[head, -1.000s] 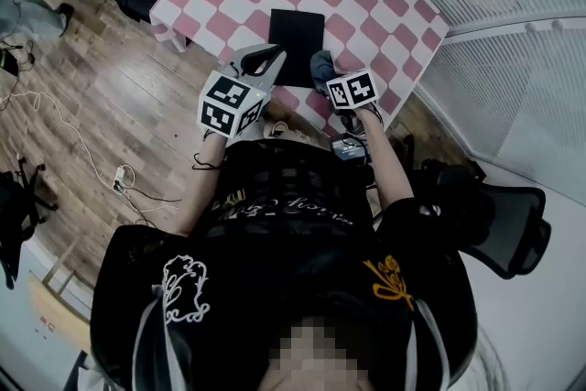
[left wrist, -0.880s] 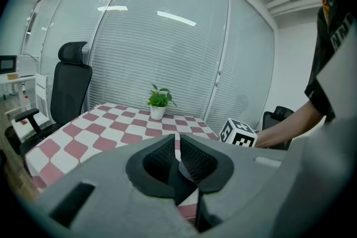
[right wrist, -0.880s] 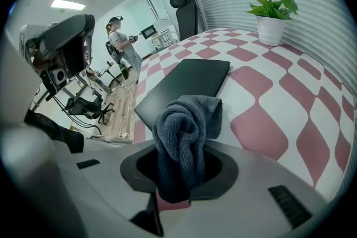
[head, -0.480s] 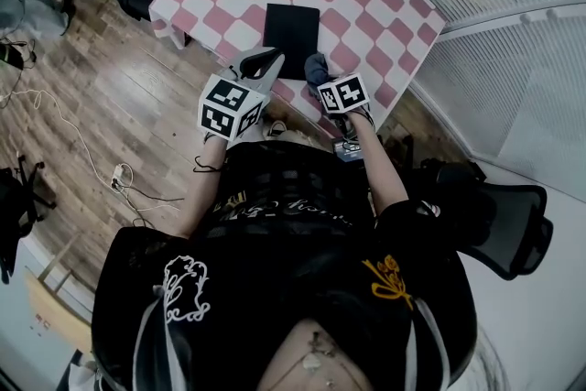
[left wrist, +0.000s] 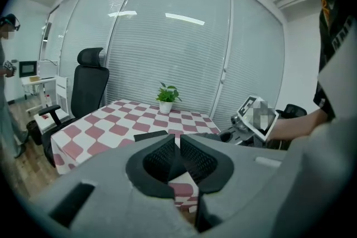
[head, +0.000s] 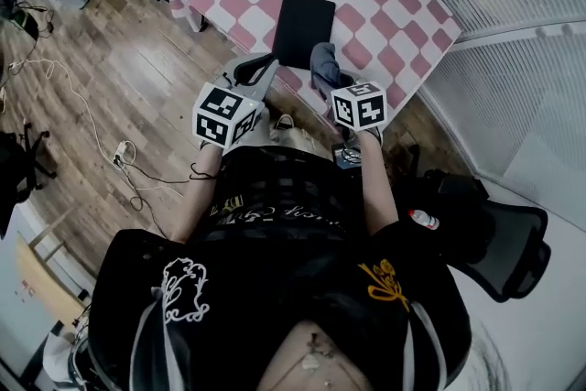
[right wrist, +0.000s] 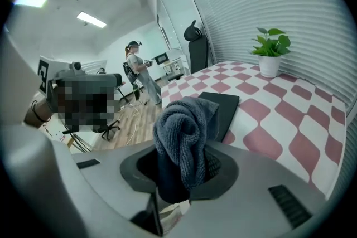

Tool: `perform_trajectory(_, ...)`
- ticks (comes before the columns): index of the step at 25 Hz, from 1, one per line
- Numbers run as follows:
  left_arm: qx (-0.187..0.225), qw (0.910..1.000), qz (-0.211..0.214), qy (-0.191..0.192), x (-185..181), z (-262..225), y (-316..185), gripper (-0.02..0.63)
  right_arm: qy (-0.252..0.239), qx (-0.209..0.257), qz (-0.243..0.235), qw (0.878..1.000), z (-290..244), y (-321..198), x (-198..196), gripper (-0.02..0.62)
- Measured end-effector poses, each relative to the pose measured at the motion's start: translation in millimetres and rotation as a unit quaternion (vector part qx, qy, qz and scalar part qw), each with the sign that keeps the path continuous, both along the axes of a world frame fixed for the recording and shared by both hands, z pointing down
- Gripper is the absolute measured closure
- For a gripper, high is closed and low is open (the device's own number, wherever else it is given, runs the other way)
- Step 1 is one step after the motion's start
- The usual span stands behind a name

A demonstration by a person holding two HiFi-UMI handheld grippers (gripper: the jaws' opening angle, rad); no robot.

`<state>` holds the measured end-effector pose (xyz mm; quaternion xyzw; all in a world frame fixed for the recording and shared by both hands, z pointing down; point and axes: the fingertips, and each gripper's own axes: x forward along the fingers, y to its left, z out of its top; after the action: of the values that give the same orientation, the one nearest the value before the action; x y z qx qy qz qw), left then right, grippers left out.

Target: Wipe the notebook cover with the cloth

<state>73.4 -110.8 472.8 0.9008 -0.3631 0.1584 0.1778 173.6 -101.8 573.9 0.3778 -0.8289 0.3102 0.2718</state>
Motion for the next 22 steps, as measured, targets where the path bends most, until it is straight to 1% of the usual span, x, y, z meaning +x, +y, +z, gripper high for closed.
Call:
perform_trajectory(6,0.002,0.9997,-0.025,-0.007,-18.9,-6.9,11.3,0.583,-0.031,0.046,-0.019,0.998,-39.8,2.7,-31.4,0.505)
perform_trajectory(9,0.008,0.9994,-0.032,-0.008,-29.0,-12.4,15.4,0.583,-0.039,0.064,-0.019,0.997,-55.2,2.7,-41.2,0.505)
perform_trajectory(12,0.018,0.9988,-0.044,-0.008,-47.0,-19.4,16.2,0.583,-0.046,0.082,-0.019,0.995,-68.0,1.8,-55.2,0.505)
perform_trajectory(18,0.030,0.9977,-0.060,-0.002,-85.7,-29.8,32.5,0.583,-0.062,0.088,-0.017,0.994,-79.2,16.4,-90.1,0.505)
perform_trajectory(22,0.037,0.9972,-0.065,0.002,-122.8,-35.1,56.7,0.583,-0.080,0.089,-0.007,0.993,-86.2,36.0,-127.3,0.505)
